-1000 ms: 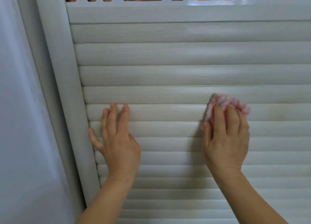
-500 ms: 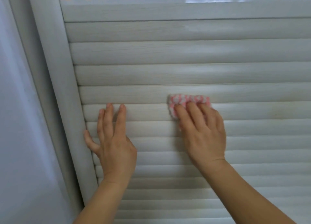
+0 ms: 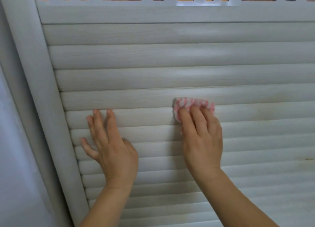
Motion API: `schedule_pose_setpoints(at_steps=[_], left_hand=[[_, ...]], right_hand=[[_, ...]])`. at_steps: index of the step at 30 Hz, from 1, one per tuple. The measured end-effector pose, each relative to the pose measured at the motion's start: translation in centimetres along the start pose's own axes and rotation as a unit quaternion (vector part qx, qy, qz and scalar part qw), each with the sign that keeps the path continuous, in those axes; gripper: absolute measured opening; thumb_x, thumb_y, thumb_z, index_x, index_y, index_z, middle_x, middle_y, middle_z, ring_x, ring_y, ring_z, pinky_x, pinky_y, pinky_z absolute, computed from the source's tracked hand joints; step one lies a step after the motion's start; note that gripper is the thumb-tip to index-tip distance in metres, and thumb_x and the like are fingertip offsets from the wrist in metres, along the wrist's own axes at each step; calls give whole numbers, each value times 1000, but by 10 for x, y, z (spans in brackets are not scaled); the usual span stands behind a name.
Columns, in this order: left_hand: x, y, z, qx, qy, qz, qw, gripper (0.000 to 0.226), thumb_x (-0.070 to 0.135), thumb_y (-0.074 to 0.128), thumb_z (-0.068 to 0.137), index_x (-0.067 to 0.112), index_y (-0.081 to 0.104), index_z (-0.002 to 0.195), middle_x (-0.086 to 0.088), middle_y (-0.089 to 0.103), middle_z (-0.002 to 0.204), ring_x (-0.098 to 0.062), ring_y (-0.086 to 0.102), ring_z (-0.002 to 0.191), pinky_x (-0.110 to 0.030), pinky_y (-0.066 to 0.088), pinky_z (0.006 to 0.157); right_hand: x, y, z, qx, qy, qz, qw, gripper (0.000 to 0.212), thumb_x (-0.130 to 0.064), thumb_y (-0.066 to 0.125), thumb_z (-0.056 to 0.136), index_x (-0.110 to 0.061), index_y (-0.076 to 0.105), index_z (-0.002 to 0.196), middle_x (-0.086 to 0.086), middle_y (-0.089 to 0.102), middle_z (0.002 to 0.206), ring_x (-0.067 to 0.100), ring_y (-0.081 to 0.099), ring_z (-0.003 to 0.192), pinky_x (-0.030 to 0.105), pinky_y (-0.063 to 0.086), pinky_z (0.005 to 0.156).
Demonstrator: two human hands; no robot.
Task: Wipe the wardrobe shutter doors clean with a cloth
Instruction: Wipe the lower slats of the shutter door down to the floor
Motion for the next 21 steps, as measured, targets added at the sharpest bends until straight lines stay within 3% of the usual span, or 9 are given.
schedule_pose_setpoints(at_steps=[3, 5, 9, 12, 17, 21], left_hand=[[4, 1, -5, -9, 51, 4, 999, 78, -16, 51, 68, 14, 37, 139, -10, 25, 152, -25, 16, 141, -59, 4, 107], [8, 2, -10, -24, 110, 17, 994, 79, -14, 49, 67, 20, 38, 138, -9, 27, 151, -24, 18, 141, -58, 5, 108], [15, 5, -14, -32, 120, 16, 992, 78, -10, 47, 68, 24, 38, 137, -8, 28, 150, -25, 17, 141, -59, 7, 108], [17, 5, -15, -32, 109, 11, 993, 81, -18, 56, 67, 23, 40, 135, -9, 30, 150, -25, 16, 141, -59, 6, 108], [14, 1, -11, -29, 112, 14, 993, 78, -20, 58, 66, 23, 49, 131, -7, 37, 146, -23, 23, 139, -60, 7, 108], [12, -2, -9, -33, 111, 27, 993, 77, -11, 46, 66, 26, 41, 134, -4, 36, 147, -19, 23, 139, -59, 7, 106]], right_hand=[[11, -2, 5, -11, -38, 4, 999, 37, -6, 49, 87, -11, 55, 123, 15, 59, 118, 35, 48, 110, 45, 42, 90], [36, -7, 6, -14, -19, -9, 1000, 35, -7, 50, 87, -8, 61, 120, 19, 60, 116, 36, 48, 107, 44, 40, 88], [81, -21, 6, 30, 133, 1, 991, 32, 3, 49, 86, 2, 63, 114, 27, 57, 117, 35, 45, 106, 42, 34, 89], [88, -17, 18, 60, 206, 25, 976, 30, 5, 49, 88, 3, 61, 116, 22, 55, 118, 30, 37, 103, 42, 36, 86], [26, 6, 42, 58, 106, 19, 993, 34, 2, 58, 81, -3, 66, 113, 21, 63, 114, 34, 52, 106, 41, 40, 92], [-45, 12, 20, -4, -16, 87, 996, 43, -6, 31, 95, -11, 65, 121, 14, 59, 130, 37, 50, 120, 51, 38, 102]])
Point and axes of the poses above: each hand's wrist, its own z-axis towards the middle knuckle, its own y-axis out of the palm, x = y × z, the point moved 2 cm from there along z, towards the middle knuckle
